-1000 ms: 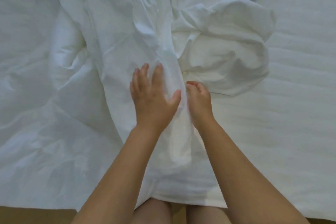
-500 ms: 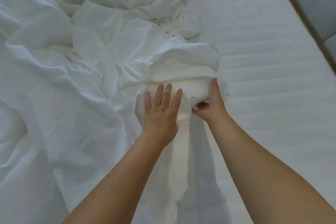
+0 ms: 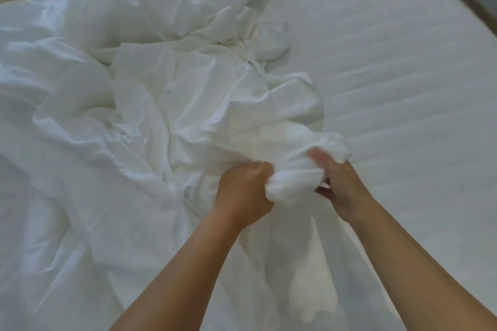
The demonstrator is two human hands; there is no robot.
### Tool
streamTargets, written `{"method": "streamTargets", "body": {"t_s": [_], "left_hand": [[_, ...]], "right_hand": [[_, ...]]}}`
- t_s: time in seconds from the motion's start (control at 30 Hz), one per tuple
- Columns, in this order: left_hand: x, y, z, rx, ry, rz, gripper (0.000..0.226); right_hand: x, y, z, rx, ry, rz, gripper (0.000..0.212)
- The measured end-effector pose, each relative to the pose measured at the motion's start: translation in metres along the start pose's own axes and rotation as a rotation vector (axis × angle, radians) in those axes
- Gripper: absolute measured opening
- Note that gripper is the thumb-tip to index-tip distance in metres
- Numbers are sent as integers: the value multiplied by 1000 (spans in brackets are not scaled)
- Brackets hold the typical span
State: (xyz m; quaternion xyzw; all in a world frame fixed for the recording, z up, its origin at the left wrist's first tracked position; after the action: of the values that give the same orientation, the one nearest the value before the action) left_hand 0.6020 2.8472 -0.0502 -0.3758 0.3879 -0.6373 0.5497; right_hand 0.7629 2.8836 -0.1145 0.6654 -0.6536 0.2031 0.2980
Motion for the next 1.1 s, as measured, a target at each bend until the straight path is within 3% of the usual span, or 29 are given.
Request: {"method": "streamTargets", "body": {"t_s": [0.07, 0.1, 0.17, 0.23, 0.27, 0.33, 0.5, 0.6, 0.77, 0.9, 1.0, 1.1], "left_hand": [[32, -5, 6, 22, 87, 9, 32], [47, -5, 8, 13, 125, 1, 35], [67, -5, 5, 7, 124, -22, 38], [75, -4, 0, 16, 77, -8, 39], [76, -4, -1, 17, 56, 6, 39], [75, 0, -1, 24, 33, 34, 38], [70, 6, 2, 52, -84, 69, 23], [57, 0, 25, 99, -123, 135, 15], [29, 17, 154, 118, 23, 174, 31], [-3, 62, 278, 203, 87, 123, 32], [-41, 98, 373, 295, 57, 53, 35], [-77, 141, 472, 395, 130, -30, 40]], "right_hand": [[0, -24, -8, 56, 38, 151, 70], [1, -26, -13, 208, 38, 169, 86], [9, 0, -10, 610, 91, -51, 102], [28, 32, 20, 784, 311, -356, 105], [37, 41, 31, 785, 393, -437, 104], [44, 51, 40, 746, 385, -472, 95], [37, 57, 19, 508, 72, -360, 32], [43, 34, -8, 285, -54, -350, 26], [60, -84, -49, 98, -165, -363, 40], [73, -219, -80, 44, -209, -311, 31], [75, -331, -113, 4, -242, -213, 41], [82, -442, -145, -22, -283, -55, 37]]}}
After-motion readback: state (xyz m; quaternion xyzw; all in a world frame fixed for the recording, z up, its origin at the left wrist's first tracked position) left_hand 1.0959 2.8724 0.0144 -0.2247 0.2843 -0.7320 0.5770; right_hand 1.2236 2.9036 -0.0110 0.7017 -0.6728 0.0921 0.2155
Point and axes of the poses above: each hand's wrist, its own x-axis away from the middle knuckle, its own y-axis out of the palm, z = x × y, the point moved 7 cm from there along -x, towards the middle knuckle, and after that the axes turned 3 degrees about x, right-handed, at the moved point
